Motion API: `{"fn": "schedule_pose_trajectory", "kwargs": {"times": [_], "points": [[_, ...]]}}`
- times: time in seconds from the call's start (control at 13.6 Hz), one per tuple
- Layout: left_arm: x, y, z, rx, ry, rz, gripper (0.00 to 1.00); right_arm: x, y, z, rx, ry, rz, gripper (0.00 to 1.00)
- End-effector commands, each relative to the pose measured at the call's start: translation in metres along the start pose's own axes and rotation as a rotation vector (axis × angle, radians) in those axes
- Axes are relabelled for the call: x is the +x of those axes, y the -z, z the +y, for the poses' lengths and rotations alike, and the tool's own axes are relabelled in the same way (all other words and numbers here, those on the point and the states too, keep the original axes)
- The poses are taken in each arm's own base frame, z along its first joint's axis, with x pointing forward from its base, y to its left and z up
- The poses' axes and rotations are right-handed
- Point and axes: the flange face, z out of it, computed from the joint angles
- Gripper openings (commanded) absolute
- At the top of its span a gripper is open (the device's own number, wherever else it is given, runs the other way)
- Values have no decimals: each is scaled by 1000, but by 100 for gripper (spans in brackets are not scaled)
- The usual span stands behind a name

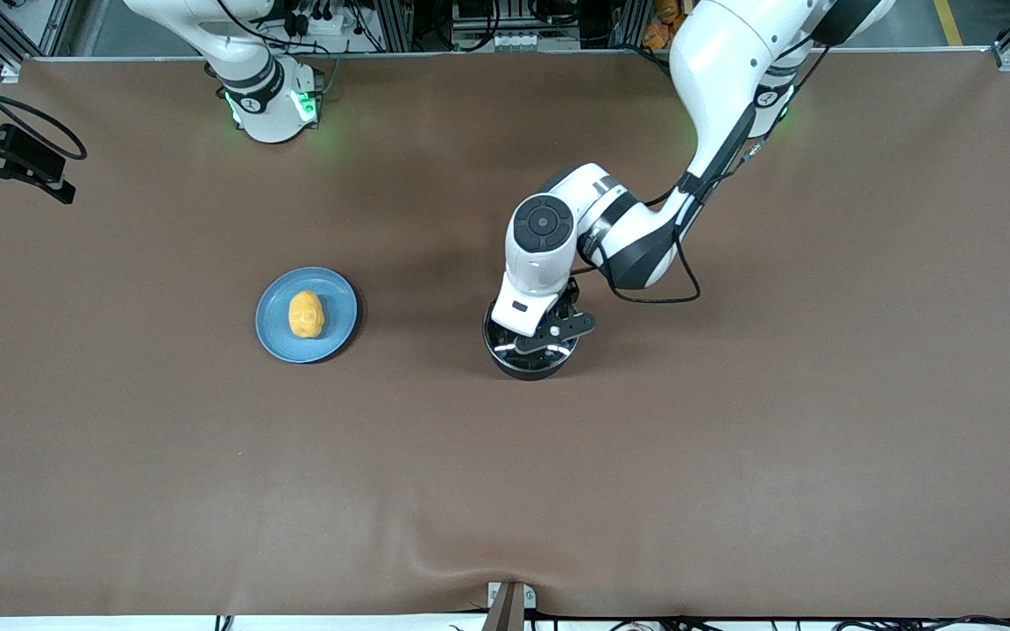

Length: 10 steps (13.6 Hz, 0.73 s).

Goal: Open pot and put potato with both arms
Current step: 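Lift the glass lid off the saucepan while the right gripper reaches the potato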

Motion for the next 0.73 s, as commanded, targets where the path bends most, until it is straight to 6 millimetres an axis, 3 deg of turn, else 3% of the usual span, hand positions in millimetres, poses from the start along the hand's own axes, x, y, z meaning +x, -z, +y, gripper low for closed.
{"fn": "schedule_pose_trajectory", "kwargs": {"times": [0.0, 0.15, 0.29, 0.51, 0.66], "points": [[2, -4, 4, 11, 8, 20, 71, 1, 2, 3, 13, 0, -5, 100], [2, -2, 4, 8, 11, 20, 53, 1, 2, 3, 13, 0, -6, 100], [7, 11, 2, -8, 26, 26, 43, 1, 2, 4, 13, -2, -5, 100], [12, 53, -1, -43, 36, 58, 42, 1, 3, 4, 13, -2, -3, 100], [30, 98, -20, -57, 63, 90, 42, 1, 4, 3, 14, 0, 0, 100]]}}
